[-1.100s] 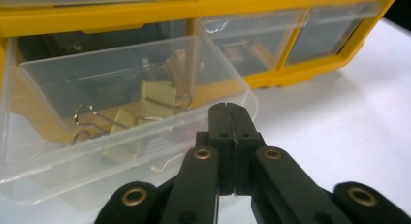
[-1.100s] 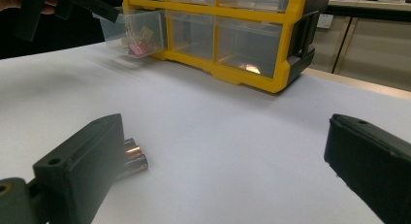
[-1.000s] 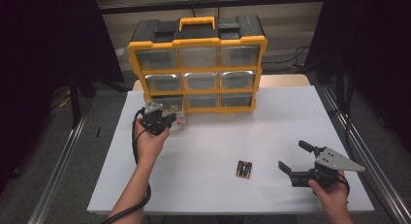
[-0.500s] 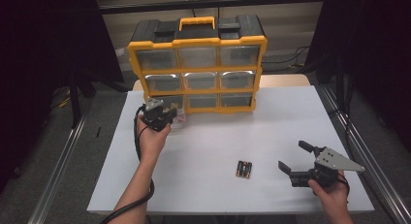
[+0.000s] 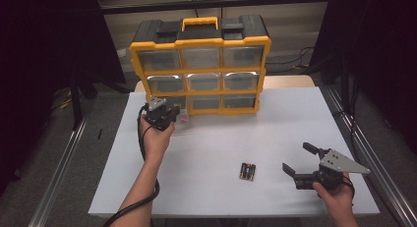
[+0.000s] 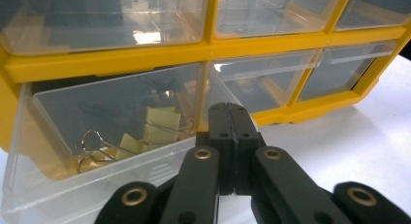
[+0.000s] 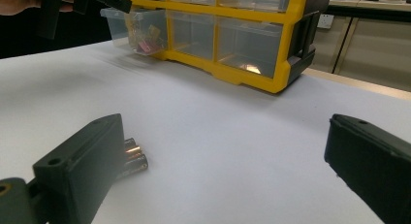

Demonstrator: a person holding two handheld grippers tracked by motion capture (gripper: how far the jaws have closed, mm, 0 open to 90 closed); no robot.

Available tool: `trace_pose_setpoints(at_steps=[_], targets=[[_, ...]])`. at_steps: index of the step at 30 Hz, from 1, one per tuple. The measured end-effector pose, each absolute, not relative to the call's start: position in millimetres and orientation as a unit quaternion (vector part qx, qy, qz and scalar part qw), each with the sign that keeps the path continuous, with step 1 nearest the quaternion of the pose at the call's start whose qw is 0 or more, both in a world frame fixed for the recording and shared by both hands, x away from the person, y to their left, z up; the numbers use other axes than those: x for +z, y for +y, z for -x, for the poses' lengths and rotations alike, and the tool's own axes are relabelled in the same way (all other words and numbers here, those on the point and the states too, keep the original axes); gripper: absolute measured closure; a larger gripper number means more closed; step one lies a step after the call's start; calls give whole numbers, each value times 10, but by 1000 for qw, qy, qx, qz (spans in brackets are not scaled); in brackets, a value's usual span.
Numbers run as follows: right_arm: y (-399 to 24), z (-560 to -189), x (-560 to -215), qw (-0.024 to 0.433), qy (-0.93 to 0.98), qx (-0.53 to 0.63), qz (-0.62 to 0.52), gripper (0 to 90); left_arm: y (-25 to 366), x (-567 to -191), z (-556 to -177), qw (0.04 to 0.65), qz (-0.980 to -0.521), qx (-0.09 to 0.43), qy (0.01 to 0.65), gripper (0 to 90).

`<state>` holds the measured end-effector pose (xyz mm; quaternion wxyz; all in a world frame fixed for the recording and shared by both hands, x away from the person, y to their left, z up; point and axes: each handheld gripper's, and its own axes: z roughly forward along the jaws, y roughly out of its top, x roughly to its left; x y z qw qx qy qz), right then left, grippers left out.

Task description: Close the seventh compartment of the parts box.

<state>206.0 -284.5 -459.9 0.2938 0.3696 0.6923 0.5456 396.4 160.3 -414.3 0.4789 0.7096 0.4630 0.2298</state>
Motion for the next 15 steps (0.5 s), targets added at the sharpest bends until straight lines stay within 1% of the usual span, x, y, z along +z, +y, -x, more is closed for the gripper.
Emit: trace_pose_setpoints(at_steps=[4,9,13,15], targets=[[-2848,-2059,-4598,293,692,547,-369,6,1622,-4164,-3936,466,-721,226,461,900],[-2851,-2058,-4597,293,691,548,-370,6,1711,-4217,-3905,457,-718,220,476,900],[-2847,-2063,-4600,294,693,546,-368,6,1784,-4241,-3903,453,-712,226,487,900],[-2842,-2062,-4599,294,693,545,-369,6,1809,-4256,-3915,450,-716,225,485,900]])
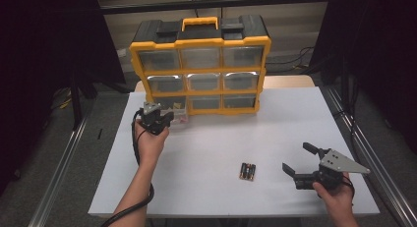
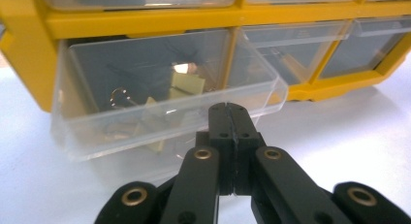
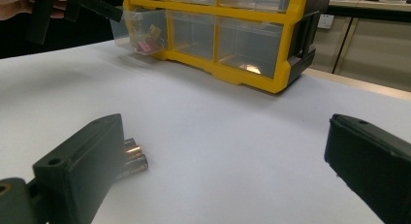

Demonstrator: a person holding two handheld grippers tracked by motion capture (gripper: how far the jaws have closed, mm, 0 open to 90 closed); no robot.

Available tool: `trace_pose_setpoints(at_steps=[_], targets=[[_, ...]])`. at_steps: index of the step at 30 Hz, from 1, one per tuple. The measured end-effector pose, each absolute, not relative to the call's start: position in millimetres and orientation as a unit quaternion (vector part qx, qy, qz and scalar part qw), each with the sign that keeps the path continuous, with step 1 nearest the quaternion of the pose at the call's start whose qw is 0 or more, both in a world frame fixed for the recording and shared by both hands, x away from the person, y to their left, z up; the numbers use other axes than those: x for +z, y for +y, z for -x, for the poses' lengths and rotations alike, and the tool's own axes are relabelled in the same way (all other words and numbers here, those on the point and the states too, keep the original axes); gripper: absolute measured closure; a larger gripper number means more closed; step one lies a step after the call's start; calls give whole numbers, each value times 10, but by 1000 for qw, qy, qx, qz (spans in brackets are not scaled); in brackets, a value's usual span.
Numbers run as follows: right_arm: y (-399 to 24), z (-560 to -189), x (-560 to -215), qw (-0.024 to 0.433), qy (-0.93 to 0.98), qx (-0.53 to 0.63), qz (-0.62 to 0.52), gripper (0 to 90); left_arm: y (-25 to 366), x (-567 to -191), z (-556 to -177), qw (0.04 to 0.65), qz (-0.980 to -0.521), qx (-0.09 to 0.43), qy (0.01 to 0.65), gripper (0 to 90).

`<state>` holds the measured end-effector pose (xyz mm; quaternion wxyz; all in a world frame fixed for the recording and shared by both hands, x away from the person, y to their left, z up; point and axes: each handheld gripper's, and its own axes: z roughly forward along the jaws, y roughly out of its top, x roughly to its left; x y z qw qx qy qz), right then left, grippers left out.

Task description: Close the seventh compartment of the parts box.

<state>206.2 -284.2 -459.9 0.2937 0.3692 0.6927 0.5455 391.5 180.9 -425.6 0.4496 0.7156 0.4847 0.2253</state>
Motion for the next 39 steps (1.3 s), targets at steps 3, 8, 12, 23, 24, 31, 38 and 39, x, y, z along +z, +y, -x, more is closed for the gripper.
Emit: trace_pose_setpoints(at_steps=[3,8,12,23,24,31,38,39], targets=[[-2841,-2062,-4601,292,693,546,-370,6,1796,-4270,-3933,455,-709,227,489,900],[-2849,-2062,-4600,294,692,547,-369,6,1765,-4278,-3974,456,-709,231,486,900],[-2853,-2063,-4603,294,691,545,-373,6,1763,-4286,-3998,453,-706,236,490,900],[-2860,-2068,-4605,292,693,546,-369,6,1747,-4296,-4068,452,-702,246,492,900],[-2856,-2067,-4605,294,692,545,-372,6,1741,-4295,-4071,451,-700,248,494,900],[-2857,-2066,-4604,293,692,545,-371,6,1731,-4293,-4120,454,-697,251,494,900],[-2861,-2065,-4603,291,691,548,-372,6,1709,-4298,-4165,453,-695,257,495,899],[-2862,-2066,-4603,291,690,548,-372,6,1703,-4297,-4170,451,-694,261,497,899]])
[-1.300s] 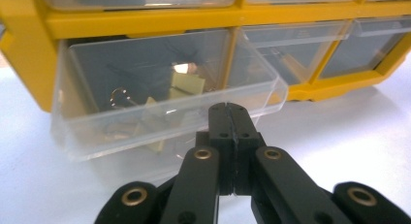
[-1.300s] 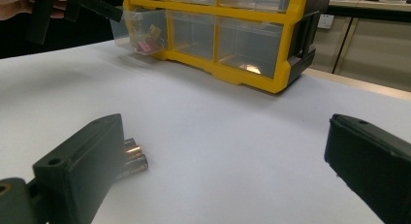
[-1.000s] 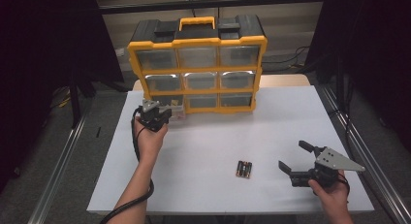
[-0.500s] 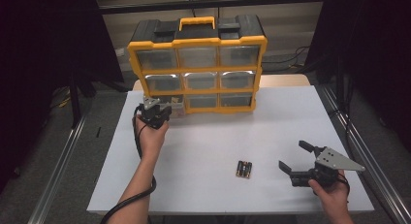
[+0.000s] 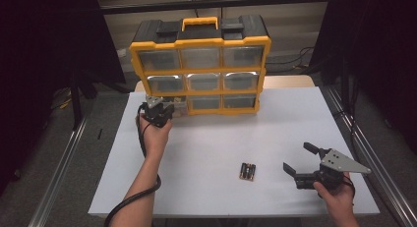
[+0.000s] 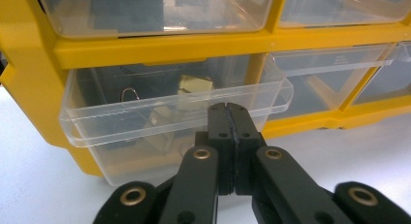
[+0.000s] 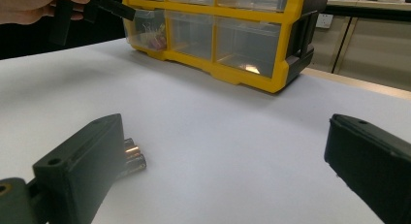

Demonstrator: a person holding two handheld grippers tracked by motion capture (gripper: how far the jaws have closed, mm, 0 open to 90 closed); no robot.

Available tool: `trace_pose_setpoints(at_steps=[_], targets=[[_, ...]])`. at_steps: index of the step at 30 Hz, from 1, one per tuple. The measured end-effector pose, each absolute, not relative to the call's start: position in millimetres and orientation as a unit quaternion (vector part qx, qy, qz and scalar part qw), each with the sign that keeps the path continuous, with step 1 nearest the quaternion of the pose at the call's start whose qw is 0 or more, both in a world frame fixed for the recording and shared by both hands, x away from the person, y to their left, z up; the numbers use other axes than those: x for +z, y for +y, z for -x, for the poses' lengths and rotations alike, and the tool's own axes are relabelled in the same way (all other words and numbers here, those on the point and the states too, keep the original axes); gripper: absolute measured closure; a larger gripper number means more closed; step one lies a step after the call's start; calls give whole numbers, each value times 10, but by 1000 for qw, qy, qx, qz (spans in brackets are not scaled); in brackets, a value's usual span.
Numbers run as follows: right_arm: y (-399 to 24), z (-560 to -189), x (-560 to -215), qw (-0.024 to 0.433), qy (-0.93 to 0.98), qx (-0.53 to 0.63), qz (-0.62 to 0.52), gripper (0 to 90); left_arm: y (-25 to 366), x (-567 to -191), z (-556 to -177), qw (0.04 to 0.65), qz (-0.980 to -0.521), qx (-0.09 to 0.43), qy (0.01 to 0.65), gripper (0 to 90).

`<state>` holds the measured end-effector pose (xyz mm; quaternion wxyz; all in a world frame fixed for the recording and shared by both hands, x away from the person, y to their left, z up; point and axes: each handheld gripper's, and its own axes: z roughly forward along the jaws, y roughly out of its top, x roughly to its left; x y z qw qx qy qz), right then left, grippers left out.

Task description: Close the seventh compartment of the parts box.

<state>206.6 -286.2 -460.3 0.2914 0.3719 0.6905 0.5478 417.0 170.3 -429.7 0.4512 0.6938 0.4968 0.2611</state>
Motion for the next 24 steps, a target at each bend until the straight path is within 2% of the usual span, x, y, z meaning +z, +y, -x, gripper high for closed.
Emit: trace_pose_setpoints(at_steps=[24], targets=[[-2867,-2067,-4601,293,691,547,-370,7,1668,-4307,-4285,454,-687,270,499,886]])
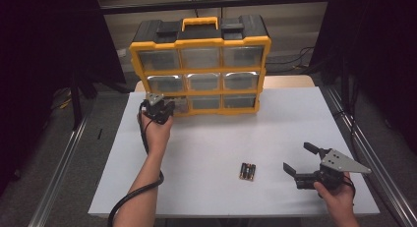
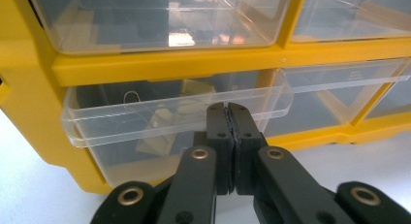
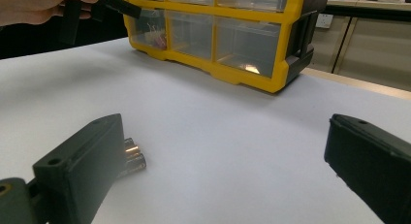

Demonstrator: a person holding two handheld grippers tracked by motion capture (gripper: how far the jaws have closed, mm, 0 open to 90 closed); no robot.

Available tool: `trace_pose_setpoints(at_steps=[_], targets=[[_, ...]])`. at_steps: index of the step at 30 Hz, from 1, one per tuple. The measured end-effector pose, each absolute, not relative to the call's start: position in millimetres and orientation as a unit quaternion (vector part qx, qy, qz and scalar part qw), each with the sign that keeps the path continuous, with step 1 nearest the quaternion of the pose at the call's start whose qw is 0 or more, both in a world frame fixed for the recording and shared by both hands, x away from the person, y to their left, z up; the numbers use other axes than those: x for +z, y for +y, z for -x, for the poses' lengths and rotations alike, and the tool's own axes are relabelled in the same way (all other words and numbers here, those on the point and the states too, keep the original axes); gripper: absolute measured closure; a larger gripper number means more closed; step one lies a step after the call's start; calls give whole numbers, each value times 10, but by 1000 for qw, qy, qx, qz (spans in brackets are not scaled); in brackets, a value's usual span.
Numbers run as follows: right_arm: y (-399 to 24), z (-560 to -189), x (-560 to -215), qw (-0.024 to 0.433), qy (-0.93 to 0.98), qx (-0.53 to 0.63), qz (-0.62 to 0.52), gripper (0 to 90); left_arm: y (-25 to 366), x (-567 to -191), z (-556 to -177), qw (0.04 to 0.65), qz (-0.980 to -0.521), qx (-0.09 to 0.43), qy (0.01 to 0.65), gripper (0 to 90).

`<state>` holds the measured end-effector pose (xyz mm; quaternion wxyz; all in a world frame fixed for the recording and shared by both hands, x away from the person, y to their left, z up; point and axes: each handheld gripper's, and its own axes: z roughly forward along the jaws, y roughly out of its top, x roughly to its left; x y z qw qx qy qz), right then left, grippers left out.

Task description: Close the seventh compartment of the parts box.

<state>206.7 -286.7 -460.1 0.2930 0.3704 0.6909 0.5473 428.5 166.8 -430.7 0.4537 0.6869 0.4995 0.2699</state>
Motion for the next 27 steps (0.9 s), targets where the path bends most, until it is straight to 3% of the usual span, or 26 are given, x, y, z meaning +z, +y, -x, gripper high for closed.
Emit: trace_pose_setpoints(at_steps=[27], targets=[[-2872,-2068,-4600,293,692,547,-370,7,1613,-4346,-4391,463,-669,283,508,872]])
